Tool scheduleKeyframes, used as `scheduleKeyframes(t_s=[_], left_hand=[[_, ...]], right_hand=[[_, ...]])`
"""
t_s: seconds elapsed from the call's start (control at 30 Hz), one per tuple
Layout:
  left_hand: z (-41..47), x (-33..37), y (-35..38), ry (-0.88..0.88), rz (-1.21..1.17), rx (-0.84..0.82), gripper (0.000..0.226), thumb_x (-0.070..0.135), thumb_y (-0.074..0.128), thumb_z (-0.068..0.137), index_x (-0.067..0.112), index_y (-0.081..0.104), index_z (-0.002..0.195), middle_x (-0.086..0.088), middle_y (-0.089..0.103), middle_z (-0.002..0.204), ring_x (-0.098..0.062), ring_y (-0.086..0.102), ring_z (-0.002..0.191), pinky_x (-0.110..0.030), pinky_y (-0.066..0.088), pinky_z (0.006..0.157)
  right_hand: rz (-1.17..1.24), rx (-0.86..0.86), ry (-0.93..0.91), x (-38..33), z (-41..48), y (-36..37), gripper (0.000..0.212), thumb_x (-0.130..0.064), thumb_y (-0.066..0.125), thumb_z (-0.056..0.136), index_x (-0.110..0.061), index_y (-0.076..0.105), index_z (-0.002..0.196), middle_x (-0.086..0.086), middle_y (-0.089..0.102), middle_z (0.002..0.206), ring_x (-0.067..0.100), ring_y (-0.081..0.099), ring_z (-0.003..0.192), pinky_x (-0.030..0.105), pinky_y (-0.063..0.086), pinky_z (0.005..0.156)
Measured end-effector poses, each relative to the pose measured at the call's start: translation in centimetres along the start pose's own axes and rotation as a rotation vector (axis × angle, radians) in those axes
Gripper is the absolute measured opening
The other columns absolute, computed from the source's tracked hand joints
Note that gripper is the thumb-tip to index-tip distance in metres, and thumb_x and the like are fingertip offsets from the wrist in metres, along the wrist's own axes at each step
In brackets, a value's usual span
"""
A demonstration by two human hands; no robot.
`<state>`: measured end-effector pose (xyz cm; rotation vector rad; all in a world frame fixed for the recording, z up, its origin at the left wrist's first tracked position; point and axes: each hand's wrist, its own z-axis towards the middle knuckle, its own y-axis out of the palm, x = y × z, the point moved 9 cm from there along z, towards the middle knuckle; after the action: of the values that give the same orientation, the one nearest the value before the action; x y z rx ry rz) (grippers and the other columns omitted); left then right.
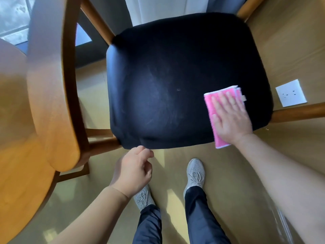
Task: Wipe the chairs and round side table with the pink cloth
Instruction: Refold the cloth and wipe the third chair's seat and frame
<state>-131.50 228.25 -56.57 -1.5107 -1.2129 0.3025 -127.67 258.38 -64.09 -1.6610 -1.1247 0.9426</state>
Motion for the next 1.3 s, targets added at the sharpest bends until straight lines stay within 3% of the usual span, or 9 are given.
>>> scheduleKeyframes(t_s=[0.17, 0.27, 0.37, 0.43, 0.57, 0.73, 0.83, 1.1, 1.3], left_hand=[[0.3, 2.0, -1.0, 0.045, -0.009, 0.029, 0.021, 0.008, 0.058, 0.07, 0.019, 0.065, 0.086, 0.005, 0.062, 0.081, -0.018, 0.059, 0.066, -0.023, 0.045, 0.055], [0.1, 3.7, -2.7, 0.032, -0.028, 0.022, 0.02, 0.008, 0.06, 0.073, 0.018, 0.066, 0.088, 0.005, 0.062, 0.083, -0.018, 0.06, 0.066, -0.025, 0.05, 0.054], [-0.1, 6.2, -6.3, 0.002, -0.059, 0.058, 0.018, 0.008, 0.06, 0.077, 0.02, 0.065, 0.09, 0.006, 0.062, 0.085, -0.017, 0.06, 0.071, -0.027, 0.05, 0.057], [-0.6, 7.9, -9.3, -0.019, -0.106, 0.1, 0.018, 0.011, 0.058, 0.08, 0.021, 0.065, 0.093, 0.008, 0.062, 0.087, -0.014, 0.06, 0.074, -0.027, 0.051, 0.06], [-2.0, 11.8, -15.3, -0.026, -0.19, 0.159, 0.017, 0.021, 0.06, 0.087, 0.024, 0.064, 0.103, 0.015, 0.058, 0.09, -0.005, 0.061, 0.076, -0.02, 0.051, 0.065], [-4.2, 16.7, -22.9, -0.038, -0.26, 0.209, 0.038, 0.035, 0.061, 0.088, 0.025, 0.057, 0.125, 0.016, 0.054, 0.111, -0.002, 0.054, 0.098, -0.018, 0.046, 0.082], [-5.7, 18.2, -26.7, -0.028, -0.354, 0.234, 0.039, 0.04, 0.061, 0.088, 0.027, 0.058, 0.124, 0.02, 0.051, 0.112, 0.002, 0.05, 0.102, -0.021, 0.046, 0.089], [-7.4, 16.4, -31.7, -0.002, -0.673, 0.241, 0.022, 0.038, 0.061, 0.088, 0.038, 0.064, 0.11, 0.019, 0.062, 0.097, -0.005, 0.057, 0.093, -0.024, 0.05, 0.082], [-7.3, 11.9, -32.5, -0.064, -0.739, 0.211, 0.014, 0.03, 0.062, 0.086, 0.037, 0.064, 0.098, 0.015, 0.065, 0.093, -0.002, 0.059, 0.09, -0.02, 0.048, 0.078]], right_hand=[[0.0, -0.041, 0.235, 8.2, -0.3, -1.5, 0.056, -0.04, 0.008, 0.103, -0.021, 0.011, 0.155, 0.002, 0.006, 0.163, 0.02, 0.003, 0.15, 0.039, 0.003, 0.122], [0.084, -0.035, 0.252, 6.9, 0.4, -4.4, 0.047, -0.024, 0.022, 0.105, -0.02, 0.032, 0.151, 0.005, 0.031, 0.157, 0.023, 0.026, 0.145, 0.04, 0.02, 0.119], [0.113, -0.018, 0.241, 3.8, 0.0, -10.1, 0.041, -0.009, 0.033, 0.101, -0.016, 0.051, 0.136, 0.013, 0.063, 0.12, 0.032, 0.057, 0.112, 0.036, 0.036, 0.095], [0.111, -0.026, 0.2, 1.2, -1.2, -14.3, 0.029, -0.01, 0.036, 0.102, -0.004, 0.053, 0.126, 0.017, 0.064, 0.109, 0.035, 0.06, 0.102, 0.037, 0.038, 0.088], [0.306, 0.057, -0.033, -4.9, -4.8, -24.2, 0.028, -0.019, 0.037, 0.104, -0.005, 0.054, 0.121, 0.011, 0.064, 0.1, 0.033, 0.063, 0.092, 0.036, 0.043, 0.07], [0.437, 0.08, -0.283, -12.3, -10.0, -34.8, 0.037, -0.032, 0.03, 0.105, -0.015, 0.058, 0.122, 0.001, 0.066, 0.101, 0.023, 0.062, 0.091, 0.037, 0.047, 0.076], [0.476, 0.101, -0.375, -14.9, -11.4, -39.0, 0.038, -0.034, 0.03, 0.105, -0.014, 0.059, 0.118, 0.001, 0.066, 0.101, 0.024, 0.062, 0.091, 0.038, 0.047, 0.079], [0.486, 0.072, -0.523, -21.0, -10.3, -44.1, 0.037, -0.038, 0.03, 0.104, -0.014, 0.058, 0.107, -0.002, 0.061, 0.09, 0.015, 0.059, 0.079, 0.033, 0.05, 0.072], [0.497, -0.081, -0.521, -25.6, -8.4, -42.0, 0.041, -0.045, 0.027, 0.103, -0.018, 0.055, 0.118, -0.001, 0.061, 0.101, 0.014, 0.062, 0.089, 0.04, 0.055, 0.08]])
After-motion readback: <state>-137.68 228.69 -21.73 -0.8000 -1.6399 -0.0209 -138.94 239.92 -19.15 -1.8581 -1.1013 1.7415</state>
